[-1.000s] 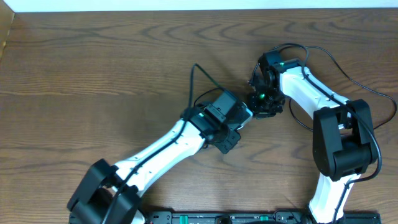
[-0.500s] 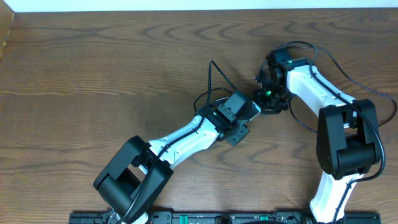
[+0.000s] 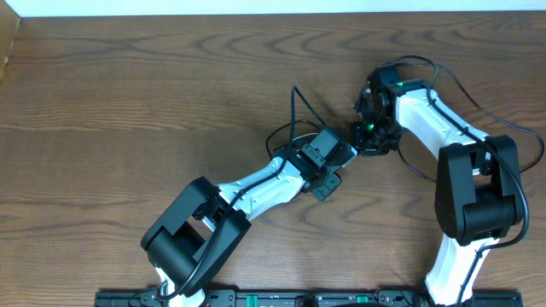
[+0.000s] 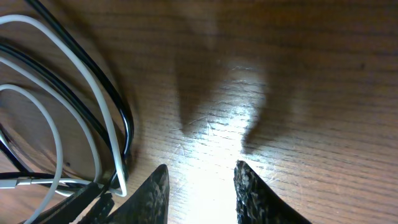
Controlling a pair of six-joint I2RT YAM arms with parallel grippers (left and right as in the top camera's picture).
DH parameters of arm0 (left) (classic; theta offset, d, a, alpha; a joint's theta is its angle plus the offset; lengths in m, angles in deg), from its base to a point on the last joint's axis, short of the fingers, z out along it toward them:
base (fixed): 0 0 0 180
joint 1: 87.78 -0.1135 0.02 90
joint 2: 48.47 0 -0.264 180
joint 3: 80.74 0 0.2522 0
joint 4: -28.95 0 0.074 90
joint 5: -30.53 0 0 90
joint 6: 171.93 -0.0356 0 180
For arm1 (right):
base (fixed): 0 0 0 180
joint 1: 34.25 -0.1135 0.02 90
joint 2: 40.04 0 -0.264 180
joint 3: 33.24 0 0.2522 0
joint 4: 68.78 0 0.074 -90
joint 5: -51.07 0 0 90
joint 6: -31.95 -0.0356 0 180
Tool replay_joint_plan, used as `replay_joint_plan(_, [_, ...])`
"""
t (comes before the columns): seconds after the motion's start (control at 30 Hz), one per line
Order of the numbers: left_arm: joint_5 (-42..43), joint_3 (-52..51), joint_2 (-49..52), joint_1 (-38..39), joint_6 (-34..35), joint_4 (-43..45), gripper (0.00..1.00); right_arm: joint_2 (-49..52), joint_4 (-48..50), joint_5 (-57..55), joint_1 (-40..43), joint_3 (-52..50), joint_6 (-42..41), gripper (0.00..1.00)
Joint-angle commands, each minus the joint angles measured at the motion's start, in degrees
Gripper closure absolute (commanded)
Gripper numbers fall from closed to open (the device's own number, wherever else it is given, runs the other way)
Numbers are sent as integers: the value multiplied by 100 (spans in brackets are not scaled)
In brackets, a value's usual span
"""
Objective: Untangle cables
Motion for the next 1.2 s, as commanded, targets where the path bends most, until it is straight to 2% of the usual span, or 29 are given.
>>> replay_joint_plan(0.0, [-70,63,199,-2,120,210,87,50,-68,330,-105,-28,90,69])
replay_joint_plan(0.27, [-70,63,326,4,120,264,83,50,-68,330,-103,-28,90,69])
replay_joint_plan(0.3, [-70,66,326,4,120,271,92,50,-68,330,-105,-28,92,69])
replay_joint_plan(0.43, [-72,66,216,2,118,293,93,50,-66,330,-105,-28,92,70])
replay_joint_plan(0.5, [-74,66,79,2,116,291,92,48,-63,385,-103,-17,208,76])
replay_joint_plan(0.57, [-98,66,-120,2,116,291,93,46,-87,752,-98,39,579,79])
replay_joint_plan(0.73, [-352,66,-608,-35,184,291,92,46,-83,2037,-42,212,1191,76])
replay_joint_plan(0.87, [-426,66,-1062,-422,960,286,92,46,-85,2994,66,389,1464,73])
replay_joint_plan(0.97, [173,66,-1261,-809,1222,289,92,46,-87,3414,151,507,1486,71])
replay_joint_plan(1.07, [1504,66,-1397,-1449,1563,293,93,46,-85,3705,219,601,1486,70])
replay_joint_plan(1.17, [2953,66,-1399,-2273,2114,291,93,4,-83,4144,234,693,1840,69])
